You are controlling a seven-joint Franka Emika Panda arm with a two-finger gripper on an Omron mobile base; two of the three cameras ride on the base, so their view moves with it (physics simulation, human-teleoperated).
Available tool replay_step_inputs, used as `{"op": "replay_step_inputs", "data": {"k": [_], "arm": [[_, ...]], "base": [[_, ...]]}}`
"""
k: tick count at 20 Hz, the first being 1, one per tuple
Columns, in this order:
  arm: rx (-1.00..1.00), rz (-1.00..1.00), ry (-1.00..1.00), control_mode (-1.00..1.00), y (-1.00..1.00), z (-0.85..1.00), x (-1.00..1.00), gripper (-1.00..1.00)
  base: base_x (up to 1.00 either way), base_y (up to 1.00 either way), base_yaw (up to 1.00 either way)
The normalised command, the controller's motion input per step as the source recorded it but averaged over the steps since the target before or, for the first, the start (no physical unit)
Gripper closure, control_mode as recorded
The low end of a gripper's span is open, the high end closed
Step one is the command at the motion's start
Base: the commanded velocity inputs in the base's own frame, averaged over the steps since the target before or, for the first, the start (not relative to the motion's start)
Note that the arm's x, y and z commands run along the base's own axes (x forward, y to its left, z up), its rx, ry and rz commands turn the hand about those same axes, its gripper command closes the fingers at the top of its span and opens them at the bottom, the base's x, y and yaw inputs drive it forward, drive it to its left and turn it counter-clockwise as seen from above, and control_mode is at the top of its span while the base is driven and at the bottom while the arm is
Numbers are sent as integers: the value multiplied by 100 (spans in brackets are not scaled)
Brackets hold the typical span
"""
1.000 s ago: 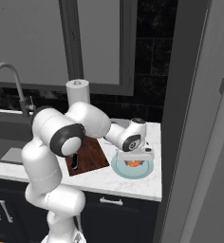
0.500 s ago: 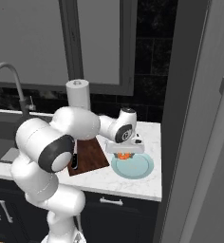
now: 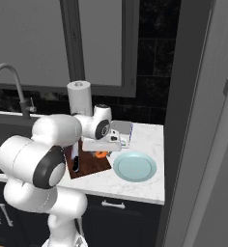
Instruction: Pick up the knife from the drawer and place it on the cutting board. Then place the meat from the plate to the cutting board.
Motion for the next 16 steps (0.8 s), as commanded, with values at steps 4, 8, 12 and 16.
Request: {"op": "replay_step_inputs", "data": {"k": [4,8,12,16], "arm": [[0,0,2,-100,18,0,26,100],[0,0,3,-100,7,-14,54,100],[0,0,3,-100,43,-32,28,100],[0,0,0,-100,44,-28,9,100]], "base": [[0,0,0],[0,0,0],[0,0,0],[0,0,0]]}}
